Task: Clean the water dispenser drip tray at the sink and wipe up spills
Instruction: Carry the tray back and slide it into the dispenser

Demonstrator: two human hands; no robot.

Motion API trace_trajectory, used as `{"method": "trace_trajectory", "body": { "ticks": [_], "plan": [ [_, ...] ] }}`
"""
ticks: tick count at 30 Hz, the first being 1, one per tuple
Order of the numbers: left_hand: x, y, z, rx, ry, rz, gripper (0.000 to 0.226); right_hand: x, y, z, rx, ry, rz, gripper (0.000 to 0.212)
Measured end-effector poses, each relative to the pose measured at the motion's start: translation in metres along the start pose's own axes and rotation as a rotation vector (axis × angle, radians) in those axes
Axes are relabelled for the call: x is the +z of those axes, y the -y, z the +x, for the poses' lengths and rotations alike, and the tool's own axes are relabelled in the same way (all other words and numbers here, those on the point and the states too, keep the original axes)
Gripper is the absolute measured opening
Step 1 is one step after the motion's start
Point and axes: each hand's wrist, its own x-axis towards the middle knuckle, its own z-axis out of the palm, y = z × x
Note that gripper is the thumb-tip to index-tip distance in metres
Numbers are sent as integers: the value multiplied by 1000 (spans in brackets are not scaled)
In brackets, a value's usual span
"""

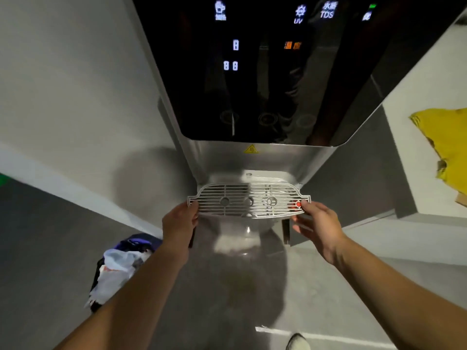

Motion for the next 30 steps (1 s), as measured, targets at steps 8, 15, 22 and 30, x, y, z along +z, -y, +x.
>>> {"method": "trace_trajectory", "body": {
  "ticks": [8,15,22,30],
  "plan": [
    [26,-2,33,98,36,80,29,14,-1,29,-30,-45,-11,18],
    [29,-10,39,153,42,196,17,18,1,40,-80,-88,-117,21],
    [31,-7,42,205,-30,258,32,16,-2,43,-68,-84,-130,23],
    [36,-11,42,271,-71,420,42,19,2,49,-55,-85,-144,24]
  ]
}}
